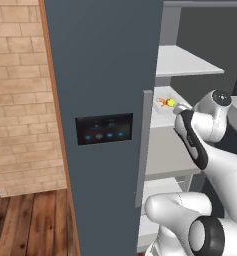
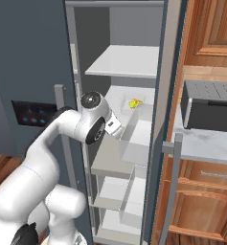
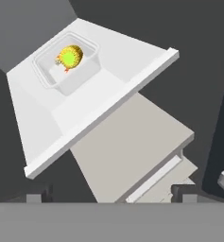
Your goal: Place the tupperware containing the shrimp and corn meal in the microwave. Close the microwave door and press the start button to reheat the meal.
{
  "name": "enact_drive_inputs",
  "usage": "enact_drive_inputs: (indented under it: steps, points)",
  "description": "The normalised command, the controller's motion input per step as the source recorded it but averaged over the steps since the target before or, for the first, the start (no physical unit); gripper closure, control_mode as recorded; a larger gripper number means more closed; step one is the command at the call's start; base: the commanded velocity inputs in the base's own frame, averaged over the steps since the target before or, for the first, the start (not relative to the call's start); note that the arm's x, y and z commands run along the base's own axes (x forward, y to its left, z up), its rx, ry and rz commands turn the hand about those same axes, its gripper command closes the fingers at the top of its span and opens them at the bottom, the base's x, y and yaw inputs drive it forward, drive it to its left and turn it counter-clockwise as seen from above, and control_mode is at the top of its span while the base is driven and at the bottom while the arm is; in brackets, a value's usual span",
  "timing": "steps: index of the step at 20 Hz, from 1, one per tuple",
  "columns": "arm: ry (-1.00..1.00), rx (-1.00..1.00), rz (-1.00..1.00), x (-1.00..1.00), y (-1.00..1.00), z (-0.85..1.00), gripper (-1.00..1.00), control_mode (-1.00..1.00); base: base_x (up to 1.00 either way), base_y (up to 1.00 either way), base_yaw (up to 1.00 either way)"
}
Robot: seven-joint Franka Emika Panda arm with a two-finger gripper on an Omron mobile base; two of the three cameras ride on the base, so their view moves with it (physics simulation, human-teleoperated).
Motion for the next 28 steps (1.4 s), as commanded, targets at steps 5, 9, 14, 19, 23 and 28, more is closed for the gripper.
enact_drive_inputs:
  steps: [5,9,14,19,23,28]
  points:
    - [-0.01,0.0,0.0,0.42,-0.03,0.0,-1.0,-1.0,0.0,0.0,0.0]
    - [-0.03,0.0,0.0,0.38,-0.01,-0.04,-1.0,-1.0,0.0,0.0,0.0]
    - [-0.01,0.0,0.0,0.41,-0.13,-0.06,-1.0,-1.0,0.0,0.0,0.0]
    - [-0.01,0.0,0.0,0.41,-0.17,-0.06,-1.0,-1.0,0.0,0.0,0.0]
    - [-0.03,0.0,0.0,0.38,-0.08,-0.09,-1.0,-1.0,0.0,0.0,0.0]
    - [-0.04,0.0,0.0,0.36,-0.02,-0.16,-1.0,-1.0,0.0,0.0,0.0]
